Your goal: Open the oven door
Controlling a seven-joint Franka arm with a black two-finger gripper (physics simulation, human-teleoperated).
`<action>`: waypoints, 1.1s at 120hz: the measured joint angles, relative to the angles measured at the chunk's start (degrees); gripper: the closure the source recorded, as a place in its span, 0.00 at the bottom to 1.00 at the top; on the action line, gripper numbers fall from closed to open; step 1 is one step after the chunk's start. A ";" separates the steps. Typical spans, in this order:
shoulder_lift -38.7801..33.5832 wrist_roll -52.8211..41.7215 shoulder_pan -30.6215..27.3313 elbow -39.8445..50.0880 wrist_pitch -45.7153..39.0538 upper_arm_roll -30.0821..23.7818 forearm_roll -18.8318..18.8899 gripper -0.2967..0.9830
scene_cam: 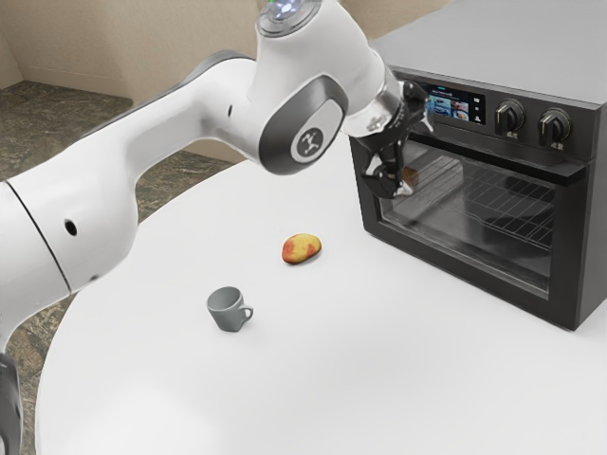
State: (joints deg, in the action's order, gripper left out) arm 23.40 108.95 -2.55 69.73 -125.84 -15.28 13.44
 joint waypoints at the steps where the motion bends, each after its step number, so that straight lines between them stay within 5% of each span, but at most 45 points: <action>1: 0.04 -0.03 -0.02 0.07 -0.03 0.03 -0.15 0.23; 20: -2.67 -0.52 -0.42 6.05 -1.30 1.06 -2.26 0.23; 74: -36.23 1.12 -4.51 44.99 -9.76 4.31 -8.59 0.23; 93: -33.77 7.53 -4.61 23.75 12.03 4.30 -17.03 0.23; 110: -33.38 14.00 -4.07 23.99 26.05 4.24 -19.27 0.23; 132: -34.11 20.45 -4.86 27.31 34.30 4.55 -19.93 0.23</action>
State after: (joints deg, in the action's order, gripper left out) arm -10.72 129.40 -7.41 97.04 -91.54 -10.74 -6.49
